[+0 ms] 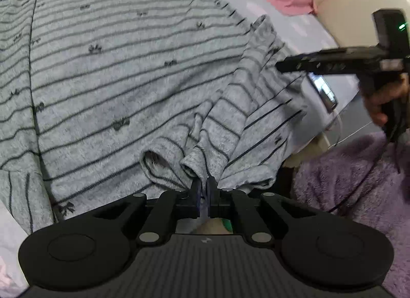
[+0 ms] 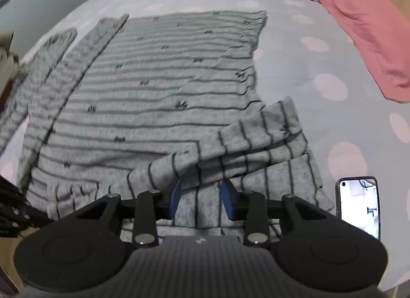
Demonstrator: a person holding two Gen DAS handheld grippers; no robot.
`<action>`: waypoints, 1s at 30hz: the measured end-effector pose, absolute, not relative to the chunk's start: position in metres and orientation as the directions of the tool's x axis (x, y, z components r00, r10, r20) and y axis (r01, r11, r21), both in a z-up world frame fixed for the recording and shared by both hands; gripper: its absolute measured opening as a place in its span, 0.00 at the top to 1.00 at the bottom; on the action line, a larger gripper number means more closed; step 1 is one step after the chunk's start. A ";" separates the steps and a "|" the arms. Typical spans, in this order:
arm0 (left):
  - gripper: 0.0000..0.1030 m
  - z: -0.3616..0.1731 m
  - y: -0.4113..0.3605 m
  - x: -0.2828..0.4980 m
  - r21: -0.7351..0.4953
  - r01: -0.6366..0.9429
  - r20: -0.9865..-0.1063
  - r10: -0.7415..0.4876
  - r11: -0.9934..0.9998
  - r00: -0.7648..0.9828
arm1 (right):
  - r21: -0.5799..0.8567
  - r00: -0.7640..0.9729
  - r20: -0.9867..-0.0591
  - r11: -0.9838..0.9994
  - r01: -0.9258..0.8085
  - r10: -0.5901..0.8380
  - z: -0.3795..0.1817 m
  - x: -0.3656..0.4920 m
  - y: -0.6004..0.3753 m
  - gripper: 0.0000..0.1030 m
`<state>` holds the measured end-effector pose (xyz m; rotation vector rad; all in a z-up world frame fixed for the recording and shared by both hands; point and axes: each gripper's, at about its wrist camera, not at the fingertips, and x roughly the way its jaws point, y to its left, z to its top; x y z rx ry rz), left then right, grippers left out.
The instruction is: Fold clothes
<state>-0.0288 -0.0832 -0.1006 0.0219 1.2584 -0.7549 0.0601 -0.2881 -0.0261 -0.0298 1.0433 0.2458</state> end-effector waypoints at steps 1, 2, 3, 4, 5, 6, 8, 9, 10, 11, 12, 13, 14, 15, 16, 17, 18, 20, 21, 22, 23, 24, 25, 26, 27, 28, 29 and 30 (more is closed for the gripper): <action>0.90 -0.098 -0.080 -0.028 -0.386 0.516 -0.852 -0.510 0.765 0.118 | 0.080 0.476 -0.861 0.972 -0.220 0.179 -0.028 0.060 -0.286 0.61; 0.85 -0.095 -0.078 -0.026 -0.387 0.501 -0.846 -0.515 0.774 0.141 | 0.075 0.476 -0.862 0.973 -0.220 0.174 -0.028 0.062 -0.285 0.60; 0.73 -0.093 -0.075 -0.024 -0.389 0.485 -0.839 -0.518 0.783 0.165 | 0.078 0.480 -0.860 0.974 -0.212 0.173 -0.028 0.062 -0.287 0.59; 0.66 -0.094 -0.074 -0.020 -0.400 0.465 -0.834 -0.524 0.789 0.172 | 0.082 0.485 -0.857 0.976 -0.202 0.172 -0.027 0.062 -0.289 0.58; 0.66 -0.095 -0.074 -0.016 -0.412 0.445 -0.829 -0.530 0.795 0.179 | 0.086 0.490 -0.855 0.978 -0.192 0.172 -0.026 0.063 -0.291 0.58; 0.66 -0.097 -0.074 -0.013 -0.436 0.431 -0.822 -0.545 0.790 0.165 | 0.090 0.495 -0.852 0.979 -0.184 0.171 -0.025 0.063 -0.294 0.58; 0.66 -0.099 -0.079 -0.011 -0.478 0.427 -0.807 -0.575 0.768 0.131 | 0.089 0.510 -0.844 0.982 -0.166 0.163 -0.023 0.064 -0.299 0.58; 0.66 -0.099 -0.084 -0.012 -0.470 0.441 -0.809 -0.573 0.764 0.132 | 0.086 0.522 -0.839 0.984 -0.155 0.156 -0.020 0.065 -0.301 0.58; 0.69 -0.097 -0.088 -0.013 -0.446 0.467 -0.815 -0.562 0.764 0.141 | 0.085 0.536 -0.831 0.987 -0.139 0.147 -0.018 0.065 -0.304 0.58; 0.72 -0.095 -0.096 -0.016 -0.402 0.510 -0.826 -0.541 0.760 0.156 | 0.086 0.550 -0.824 0.989 -0.119 0.138 -0.016 0.068 -0.307 0.58; 0.83 -0.094 -0.102 -0.019 -0.357 0.545 -0.839 -0.517 0.758 0.169 | 0.090 0.563 -0.816 0.991 -0.098 0.130 -0.014 0.071 -0.310 0.58; 0.95 -0.093 -0.108 -0.021 -0.326 0.571 -0.849 -0.499 0.753 0.174 | 0.095 0.576 -0.809 0.993 -0.075 0.121 -0.012 0.075 -0.313 0.58; 0.96 -0.093 -0.110 -0.021 -0.322 0.583 -0.851 -0.498 0.746 0.167 | 0.109 0.588 -0.800 0.992 -0.059 0.123 -0.011 0.080 -0.316 0.58; 0.97 -0.093 -0.111 -0.022 -0.318 0.594 -0.854 -0.496 0.739 0.159 | 0.127 0.597 -0.791 0.991 -0.050 0.132 -0.010 0.084 -0.318 0.58; 0.98 -0.093 -0.112 -0.023 -0.316 0.598 -0.856 -0.493 0.736 0.154 | 0.145 0.599 -0.788 0.988 -0.046 0.143 -0.011 0.088 -0.317 0.58; 0.98 -0.095 -0.115 -0.023 -0.303 0.608 -0.861 -0.485 0.734 0.157 | 0.151 0.594 -0.791 0.988 -0.044 0.147 -0.013 0.092 -0.315 0.58; 0.98 -0.093 -0.115 -0.024 -0.302 0.616 -0.858 -0.489 0.728 0.157 | 0.144 0.589 -0.795 0.989 -0.043 0.141 -0.016 0.096 -0.312 0.57; 0.99 -0.091 -0.116 -0.026 -0.301 0.632 -0.852 -0.499 0.714 0.158 | 0.146 0.570 -0.808 0.988 -0.048 0.147 -0.026 0.100 -0.304 0.52; 0.99 -0.087 -0.112 -0.029 -0.308 0.639 -0.841 -0.516 0.705 0.164 | 0.148 0.560 -0.814 0.988 -0.051 0.151 -0.031 0.102 -0.300 0.51; 0.99 -0.083 -0.111 -0.030 -0.307 0.651 -0.830 -0.530 0.695 0.174 | 0.151 0.550 -0.821 0.987 -0.054 0.156 -0.036 0.104 -0.297 0.53; 0.99 -0.079 -0.111 -0.032 -0.305 0.663 -0.819 -0.543 0.684 0.184 | 0.155 0.533 -0.831 0.987 -0.054 0.159 -0.041 0.104 -0.295 0.57; 0.99 -0.075 -0.108 -0.034 -0.302 0.674 -0.809 -0.555 0.675 0.193 | 0.159 0.515 -0.842 0.986 -0.053 0.163 -0.046 0.104 -0.294 0.89; 0.99 -0.073 -0.107 -0.035 -0.304 0.679 -0.804 -0.562 0.668 0.193 | 0.154 0.501 -0.851 0.987 -0.050 0.158 -0.048 0.103 -0.294 1.00; 0.99 -0.071 -0.106 -0.037 -0.306 0.685 -0.799 -0.569 0.661 0.193 | 0.146 0.488 -0.860 0.988 -0.046 0.150 -0.050 0.101 -0.296 1.00; 0.99 -0.071 -0.106 -0.039 -0.310 0.695 -0.798 -0.576 0.648 0.180 | 0.135 0.484 -0.864 0.990 -0.043 0.138 -0.049 0.098 -0.298 1.00; 0.99 -0.070 -0.107 -0.041 -0.315 0.706 -0.796 -0.582 0.635 0.168 | 0.117 0.483 -0.867 0.992 -0.044 0.123 -0.047 0.095 -0.300 1.00; 0.99 -0.071 -0.110 -0.044 -0.313 0.730 -0.798 -0.585 0.607 0.145 | 0.093 0.481 -0.871 0.995 -0.046 0.104 -0.046 0.091 -0.302 1.00; 0.99 -0.073 -0.114 -0.047 -0.303 0.749 -0.804 -0.580 0.589 0.132 | 0.075 0.481 -0.873 0.996 -0.043 0.086 -0.045 0.087 -0.304 1.00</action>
